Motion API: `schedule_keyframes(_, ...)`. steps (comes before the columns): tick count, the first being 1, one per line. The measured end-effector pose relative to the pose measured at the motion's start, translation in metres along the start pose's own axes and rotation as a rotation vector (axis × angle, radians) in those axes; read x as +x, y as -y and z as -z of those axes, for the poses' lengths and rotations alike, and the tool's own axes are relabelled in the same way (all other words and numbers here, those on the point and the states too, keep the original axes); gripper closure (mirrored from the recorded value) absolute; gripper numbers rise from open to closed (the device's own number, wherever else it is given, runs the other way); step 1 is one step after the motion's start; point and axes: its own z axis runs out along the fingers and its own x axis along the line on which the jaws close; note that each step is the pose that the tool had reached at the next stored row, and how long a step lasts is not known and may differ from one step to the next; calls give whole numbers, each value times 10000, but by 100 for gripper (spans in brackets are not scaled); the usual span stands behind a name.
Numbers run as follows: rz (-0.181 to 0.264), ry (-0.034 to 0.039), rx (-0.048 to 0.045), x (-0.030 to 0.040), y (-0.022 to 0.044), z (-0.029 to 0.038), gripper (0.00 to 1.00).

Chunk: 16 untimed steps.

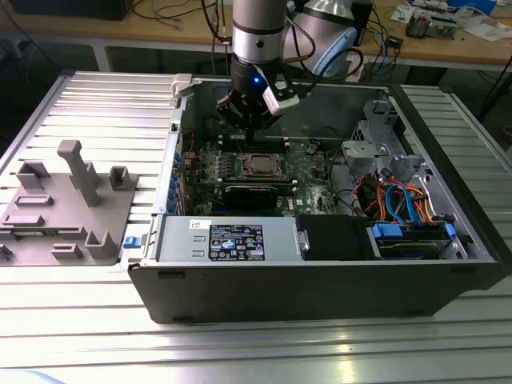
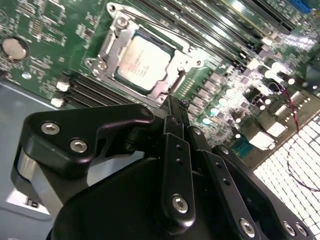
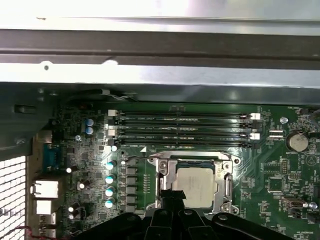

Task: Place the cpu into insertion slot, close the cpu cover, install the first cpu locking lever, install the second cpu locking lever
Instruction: 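Install the first cpu locking lever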

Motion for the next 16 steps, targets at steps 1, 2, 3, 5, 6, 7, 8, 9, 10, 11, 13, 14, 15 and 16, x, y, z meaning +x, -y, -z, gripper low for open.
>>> schedule_keyframes(1,0,12,-1,19,0,0,89)
schedule_keyframes(2,1,23,0,37,-1,0,89)
schedule_keyframes(3,2,39,0,61,-1,0,89)
schedule_keyframes(5,0,72,1,122,-2,0,89)
schedule_keyframes(6,2,103,1,167,-3,1,89)
schedule_keyframes(7,1,115,2,180,-3,1,89)
schedule_keyframes(8,1,131,3,194,-3,3,89)
schedule_keyframes(9,0,147,4,207,-4,7,89)
schedule_keyframes(10,0,165,5,221,-4,12,89)
schedule_keyframes(11,1,187,3,235,-4,18,89)
schedule_keyframes(13,1,210,3,247,-4,35,89)
schedule_keyframes(14,1,222,4,254,-4,46,89)
schedule_keyframes(15,1,239,4,263,-4,58,89)
schedule_keyframes(16,2,260,4,277,-5,67,89)
